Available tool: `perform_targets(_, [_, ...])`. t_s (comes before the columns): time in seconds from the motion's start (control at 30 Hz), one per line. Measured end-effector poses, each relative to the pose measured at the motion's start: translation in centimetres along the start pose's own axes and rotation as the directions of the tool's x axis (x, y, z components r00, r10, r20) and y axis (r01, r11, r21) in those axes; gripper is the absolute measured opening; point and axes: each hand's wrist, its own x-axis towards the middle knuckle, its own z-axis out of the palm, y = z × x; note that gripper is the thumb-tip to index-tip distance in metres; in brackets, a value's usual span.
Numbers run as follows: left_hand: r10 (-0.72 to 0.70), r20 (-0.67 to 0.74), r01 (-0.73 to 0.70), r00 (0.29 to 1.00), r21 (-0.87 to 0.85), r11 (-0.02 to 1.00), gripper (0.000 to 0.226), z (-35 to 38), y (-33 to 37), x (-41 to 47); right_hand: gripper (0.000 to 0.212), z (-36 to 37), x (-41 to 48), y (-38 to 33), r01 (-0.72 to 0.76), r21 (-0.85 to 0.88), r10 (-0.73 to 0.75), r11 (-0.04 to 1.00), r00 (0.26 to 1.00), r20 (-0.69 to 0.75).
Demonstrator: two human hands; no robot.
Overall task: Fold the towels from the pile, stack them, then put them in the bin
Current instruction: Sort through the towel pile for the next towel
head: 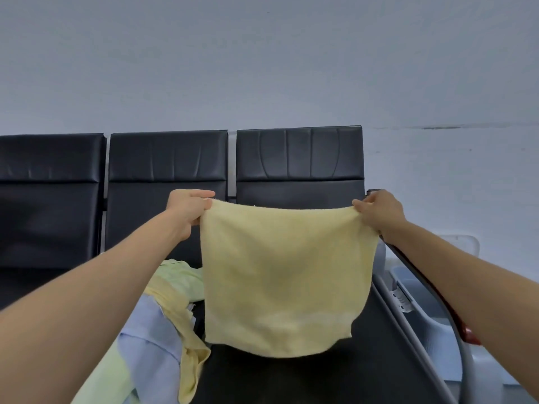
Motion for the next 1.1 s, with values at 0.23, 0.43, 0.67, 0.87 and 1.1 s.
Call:
perform_targets(0.23, [-0.045,0.060,0.045,0.997,-0.002,0.999,0.025,0.1,0.3,0.1,0.024,0.0,-0.1,-0.5,-0.083,0.458,0.099,0.885,0.995,-0.012])
perform_targets(0.43, [0.147,0.099,-0.171,0.984,0.308,0.936,0.024,-0.8,0.3,0.4,0.036,-1.4,-0.1,-0.9,0.142,0.036,-0.147,0.989,0.959,0.244])
perform_targets(0.67, [0.417,0.062,-0.363,0.907,0.618,0.697,0.017,0.1,0.6,0.6,0.024,0.8,-0.3,-0.3,0.436,-0.476,-0.498,0.763,0.867,-0.004])
perform_targets(0.87, [0.504,0.046,-0.395,0.863,0.684,0.613,0.015,-0.2,1.0,1.2,0.033,1.1,0.0,-1.1,0.376,-0.627,-0.490,0.682,0.872,-0.009])
perform_targets(1.1, [0.525,0.172,-0.474,0.834,0.712,0.519,0.015,-0.5,0.8,0.5,0.032,1.0,-0.1,-0.3,0.295,-0.539,-0.366,0.789,0.930,-0.027])
